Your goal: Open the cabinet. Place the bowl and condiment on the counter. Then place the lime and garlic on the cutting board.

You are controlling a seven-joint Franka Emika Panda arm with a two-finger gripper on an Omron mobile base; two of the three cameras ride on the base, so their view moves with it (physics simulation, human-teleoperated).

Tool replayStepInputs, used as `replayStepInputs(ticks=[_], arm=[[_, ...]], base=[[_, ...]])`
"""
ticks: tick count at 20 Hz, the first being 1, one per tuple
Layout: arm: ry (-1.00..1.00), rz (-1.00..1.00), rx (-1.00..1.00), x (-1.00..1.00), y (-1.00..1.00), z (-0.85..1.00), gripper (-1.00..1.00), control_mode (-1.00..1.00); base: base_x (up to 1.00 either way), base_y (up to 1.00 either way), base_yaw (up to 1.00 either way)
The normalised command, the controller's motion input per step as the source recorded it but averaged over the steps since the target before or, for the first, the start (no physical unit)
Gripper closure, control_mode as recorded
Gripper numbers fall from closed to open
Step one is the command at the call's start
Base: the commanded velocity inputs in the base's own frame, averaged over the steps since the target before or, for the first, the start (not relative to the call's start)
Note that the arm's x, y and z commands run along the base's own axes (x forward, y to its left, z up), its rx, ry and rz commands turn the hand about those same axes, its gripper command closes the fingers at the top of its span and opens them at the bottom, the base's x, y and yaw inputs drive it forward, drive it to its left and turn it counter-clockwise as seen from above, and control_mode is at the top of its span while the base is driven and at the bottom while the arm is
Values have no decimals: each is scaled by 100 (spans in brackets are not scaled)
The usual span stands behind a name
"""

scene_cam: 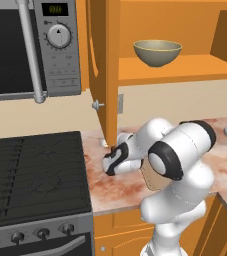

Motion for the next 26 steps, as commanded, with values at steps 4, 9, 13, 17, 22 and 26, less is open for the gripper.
replayStepInputs(ticks=[4,9,13,17,22,26], arm=[[0,0,0,-24,0,0,-100,-100],[0,0,0,-8,0,0,-100,-100],[0,0,0,0,-1,0,-100,-100],[0,0,0,-7,-9,6,-100,-100],[1,0,0,-41,-15,28,-100,-100],[4,0,1,-51,-1,53,-100,-100]], base=[[0,0,0],[0,0,0],[0,0,0],[0,0,0],[0,0,0],[0,0,0]])
